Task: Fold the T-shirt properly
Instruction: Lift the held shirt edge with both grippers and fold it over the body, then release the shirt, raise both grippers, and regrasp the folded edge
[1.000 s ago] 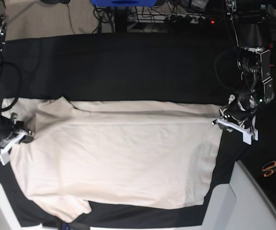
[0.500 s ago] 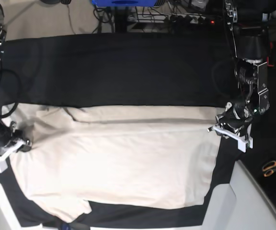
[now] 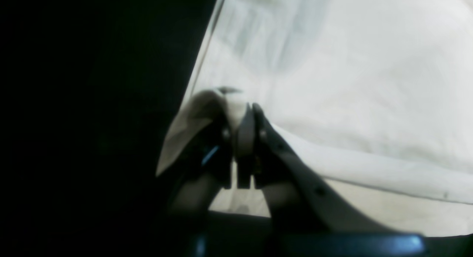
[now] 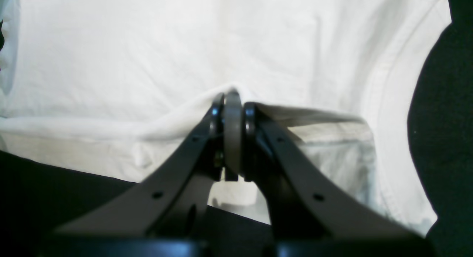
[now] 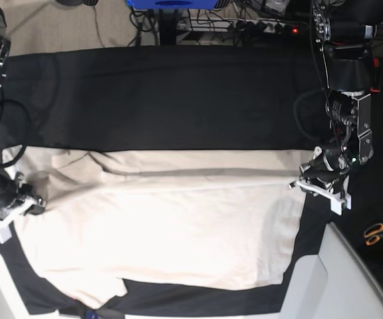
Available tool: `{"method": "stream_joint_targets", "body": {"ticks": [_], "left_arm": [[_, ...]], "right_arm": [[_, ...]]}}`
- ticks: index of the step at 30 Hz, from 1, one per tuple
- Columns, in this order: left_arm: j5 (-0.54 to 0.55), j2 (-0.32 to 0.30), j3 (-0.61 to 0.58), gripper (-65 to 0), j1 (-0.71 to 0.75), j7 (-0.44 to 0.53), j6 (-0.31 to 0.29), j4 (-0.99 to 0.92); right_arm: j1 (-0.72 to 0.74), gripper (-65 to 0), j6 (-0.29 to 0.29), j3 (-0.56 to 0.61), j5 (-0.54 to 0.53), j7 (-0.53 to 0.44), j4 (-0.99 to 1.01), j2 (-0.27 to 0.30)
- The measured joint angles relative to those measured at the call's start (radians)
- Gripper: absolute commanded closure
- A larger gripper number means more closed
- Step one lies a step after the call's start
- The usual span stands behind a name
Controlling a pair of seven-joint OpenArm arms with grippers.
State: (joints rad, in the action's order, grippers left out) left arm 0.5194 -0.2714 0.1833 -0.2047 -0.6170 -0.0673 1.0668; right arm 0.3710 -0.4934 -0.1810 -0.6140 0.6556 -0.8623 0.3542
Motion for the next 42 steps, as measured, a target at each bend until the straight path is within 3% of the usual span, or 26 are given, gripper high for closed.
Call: {"method": "stream_joint_targets", "body": {"ticks": [2, 9, 12, 16, 18, 21, 23, 25, 28, 32, 34, 37, 39, 42], "left_arm": [[0.0, 0.0, 0.0, 0.0, -0.001, 0.0, 0.0, 0.0], [-0.155, 0.034, 0.01, 0.0, -0.023, 0.024, -0.007, -0.001], [-0.156, 0.043, 0.005, 0.0, -0.026, 0.072, -0.01, -0.002], [-0.158, 0.04, 0.011, -1.6, -0.025, 0.083, -0.008, -0.003], [-0.163, 0.037, 0.011, -20.1, -0.025, 0.109, -0.008, -0.004], [-0.164, 0.033, 0.012, -47.4, -0.025, 0.151, -0.003, 0.002], [-0.164, 0.033, 0.013, -59.6, -0.02, 0.166, 0.002, 0.026], [-0.16, 0.039, 0.041, -65.0, 0.003, 0.161, -0.002, 0.091], [-0.154, 0.05, 0.128, -64.5, 0.075, 0.171, -0.01, 0.225], [-0.164, 0.065, 0.185, -56.4, 0.217, 0.172, 0.01, 0.37], [-0.17, 0.064, 0.159, -47.6, 0.293, 0.161, -0.001, 0.398], [-0.154, 0.039, 0.142, -30.3, 0.381, 0.158, -0.017, 0.406], [-0.166, 0.026, 0.154, -19.4, 0.417, 0.158, 0.002, 0.404], [-0.164, 0.022, 0.162, -10.9, 0.455, 0.165, 0.007, 0.404]], "right_arm": [[0.001, -0.6, 0.0, 0.0, 0.0, 0.0, 0.0, -0.002], [0.008, -2.7, 0.005, 0.0, 0.0, -0.039, 0.0, -0.005], [0.008, -13.7, 0.005, 0.0, 0.0, -0.039, 0.0, -0.004], [0.008, -35.0, 0.007, -0.002, 0.001, -0.089, 0.0, -0.014], [0.008, -39.3, 0.007, -0.002, 0.0, -0.126, 0.0, -0.018], [0.008, -39.6, 0.008, -0.01, 0.0, -0.148, 0.0, -0.019], [-0.003, -39.6, 0.008, -0.012, -0.004, -0.148, -0.019, -0.018], [-0.053, -39.6, 0.017, -0.07, -0.009, -0.142, -0.11, -0.031], [-0.172, -39.6, 0.144, -0.25, -0.013, -0.165, -0.308, -0.095], [-0.342, -39.6, 0.301, -0.423, -0.008, -0.115, -0.519, -0.22], [-0.384, -39.6, 0.317, -0.487, -0.011, -0.038, -0.55, -0.278], [-0.398, -39.6, 0.318, -0.605, -0.014, -0.003, -0.543, -0.348], [-0.405, -39.6, 0.318, -0.642, -0.011, -0.006, -0.489, -0.354], [-0.395, -39.6, 0.287, -0.663, -0.009, -0.003, -0.375, -0.354]]}}
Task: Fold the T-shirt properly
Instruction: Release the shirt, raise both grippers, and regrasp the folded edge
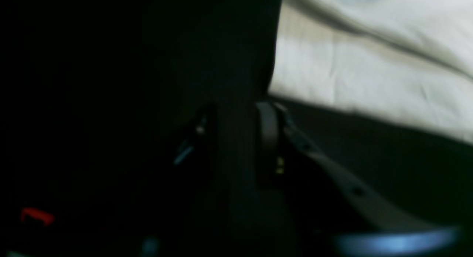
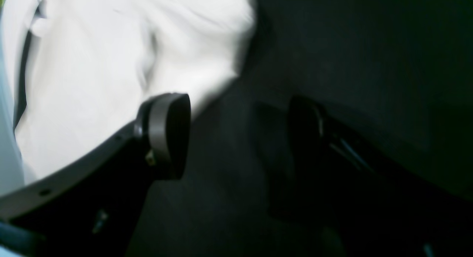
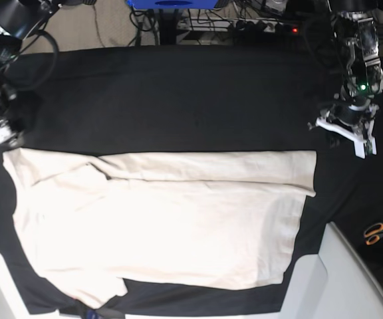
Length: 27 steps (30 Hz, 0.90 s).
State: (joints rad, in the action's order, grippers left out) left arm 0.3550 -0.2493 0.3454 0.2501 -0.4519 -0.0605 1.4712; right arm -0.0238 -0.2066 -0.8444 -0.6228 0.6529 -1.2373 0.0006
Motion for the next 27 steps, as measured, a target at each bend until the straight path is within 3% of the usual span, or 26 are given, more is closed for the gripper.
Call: {"method": "stream_joint_targets", "body": {"ticks": [3, 7, 10, 13, 19, 22, 25, 27], "left_arm": [[0.011, 0.018, -0.007, -9.9, 0.029, -0.001, -0.018, 0.002], [0.004, 0.034, 0.001, -10.0, 0.05, 0.0, -0.007, 0.005], [0.012, 0.05, -0.003, -10.0, 0.055, -0.001, -0.018, 0.004], [0.01, 0.049, -0.005, -10.0, 0.057, -0.002, -0.017, 0.004], [0.011, 0.063, -0.005, -10.7, 0.058, -0.002, -0.018, 0.003], [0.012, 0.061, -0.008, -22.4, 0.055, 0.0, -0.015, -0.001], [0.012, 0.061, -0.008, -39.7, 0.042, 0.002, -0.015, -0.061], [0.008, 0.061, -0.009, -48.2, 0.029, -0.004, -0.014, -0.103]], "right_arm": [[0.056, -39.6, -0.048, -0.057, -0.009, -0.009, 0.114, 0.011], [0.141, -39.6, -0.124, -0.075, -0.024, -0.048, 0.3, 0.097], [0.174, -39.6, -0.162, -0.073, -0.04, -0.135, 0.415, 0.13], [0.214, -38.6, -0.177, -0.072, -0.051, -0.146, 0.515, 0.178], [0.243, -21.2, -0.155, -0.072, -0.032, -0.166, 0.565, 0.198], [0.257, -16.5, -0.145, -0.072, -0.02, -0.156, 0.571, 0.195], [0.258, -1.7, -0.142, -0.069, -0.008, -0.146, 0.572, 0.189], [0.256, -0.3, -0.142, -0.069, -0.009, -0.145, 0.573, 0.187]]}}
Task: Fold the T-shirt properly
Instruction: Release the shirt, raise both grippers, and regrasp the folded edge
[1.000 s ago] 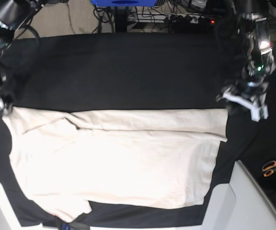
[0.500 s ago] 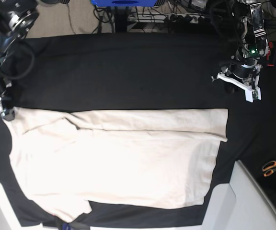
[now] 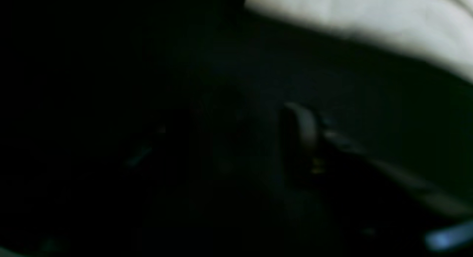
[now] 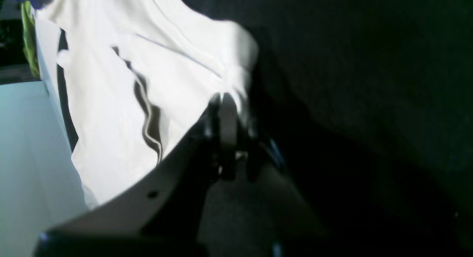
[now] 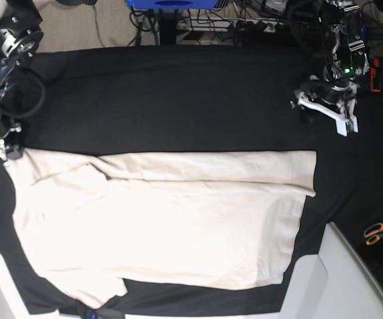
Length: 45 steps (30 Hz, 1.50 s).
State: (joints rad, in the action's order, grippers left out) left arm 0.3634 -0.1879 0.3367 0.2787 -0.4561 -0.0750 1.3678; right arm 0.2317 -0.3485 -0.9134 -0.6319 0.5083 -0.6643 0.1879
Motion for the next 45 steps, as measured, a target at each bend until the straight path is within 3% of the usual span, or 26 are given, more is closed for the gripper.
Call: {"method": "stream_joint_targets", "body": {"ticks": [3, 6, 8, 15, 45], "left_arm": [[0.027, -0.002, 0.005, -54.3, -0.044, 0.029, -0.056, -0.066], [0.18, -0.016, 0.01, -54.1, -0.099, 0.039, -0.144, -0.14], [0.25, -0.029, 0.002, -54.1, -0.13, 0.048, -0.168, -0.189], [0.275, -0.03, 0.012, -54.1, -0.238, 0.078, -0.177, -0.324], [0.256, 0.002, 0.009, -54.0, -0.375, 0.019, -0.158, -0.366]], "right_arm": [[0.002, -0.5, 0.0, 0.0, 0.003, 0.0, 0.0, 0.0], [0.0, -0.5, 0.0, 0.0, 0.003, 0.0, 0.0, 0.0], [0.0, -0.5, 0.0, 0.0, 0.003, 0.0, 0.0, -0.001], [-0.006, -0.5, -0.002, 0.0, -0.001, 0.003, 0.0, 0.0], [-0.017, -0.5, -0.008, 0.002, -0.012, 0.004, -0.003, 0.0]]}}
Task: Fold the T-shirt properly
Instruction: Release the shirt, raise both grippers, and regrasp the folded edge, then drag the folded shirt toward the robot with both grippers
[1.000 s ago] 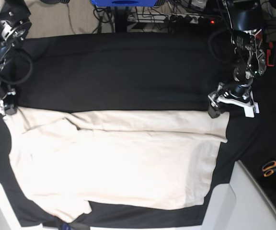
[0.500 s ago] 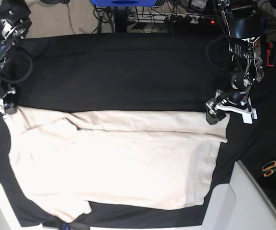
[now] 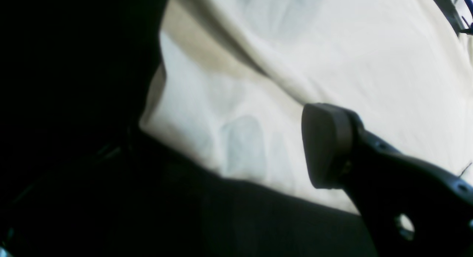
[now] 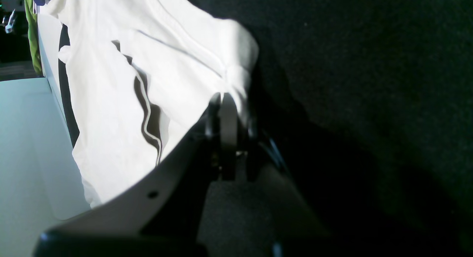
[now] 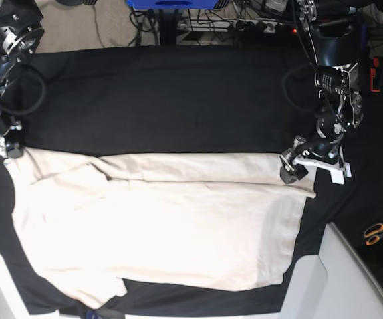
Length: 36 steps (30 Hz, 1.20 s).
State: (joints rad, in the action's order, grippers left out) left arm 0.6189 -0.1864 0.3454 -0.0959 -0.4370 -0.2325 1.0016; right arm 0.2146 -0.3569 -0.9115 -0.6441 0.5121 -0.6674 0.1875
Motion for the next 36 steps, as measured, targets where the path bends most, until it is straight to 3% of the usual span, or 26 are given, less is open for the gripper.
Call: {"method": "stream_joint_targets", "body": {"ticks": [6, 9, 14, 15, 20, 23, 30, 36], "left_arm": [[0.003, -0.005, 0.003, -50.8, -0.057, 0.025, -0.003, -0.095], [0.008, -0.005, 0.003, -36.0, -0.063, 0.031, -0.003, -0.116], [-0.006, -0.003, -0.004, -1.8, -0.066, 0.003, 0.0, -0.124], [-0.006, -0.002, -0.007, 0.0, -0.067, 0.003, 0.0, -0.127], [-0.004, -0.002, -0.007, 0.0, -0.082, 0.006, 0.0, -0.157], [-0.008, -0.005, -0.009, 0.0, -0.078, 0.004, -0.001, -0.157], [-0.119, -0.005, -0.004, 0.0, -0.015, -0.002, -0.004, -0.061], [-0.125, -0.011, -0.002, 0.0, 0.002, -0.096, -0.003, 0.005]], "right_arm": [[-0.006, -0.3, -0.003, 0.0, -0.006, 0.0, 0.0, 0.0], [-0.007, -0.3, -0.003, 0.0, -0.006, -0.001, 0.0, 0.0], [-0.008, -0.3, -0.003, 0.0, -0.006, -0.001, 0.0, 0.0], [-0.008, -0.3, -0.003, 0.0, -0.006, 0.0, 0.0, 0.0], [-0.007, -0.3, -0.003, 0.002, -0.006, 0.0, 0.0, 0.0], [-0.008, -0.3, -0.002, 0.08, -0.002, 0.002, 0.0, 0.03], [0.005, -0.3, 0.008, 0.118, 0.019, 0.008, -0.002, 0.055], [0.0, -0.2, 0.017, 0.123, 0.023, 0.024, -0.072, 0.061]]}}
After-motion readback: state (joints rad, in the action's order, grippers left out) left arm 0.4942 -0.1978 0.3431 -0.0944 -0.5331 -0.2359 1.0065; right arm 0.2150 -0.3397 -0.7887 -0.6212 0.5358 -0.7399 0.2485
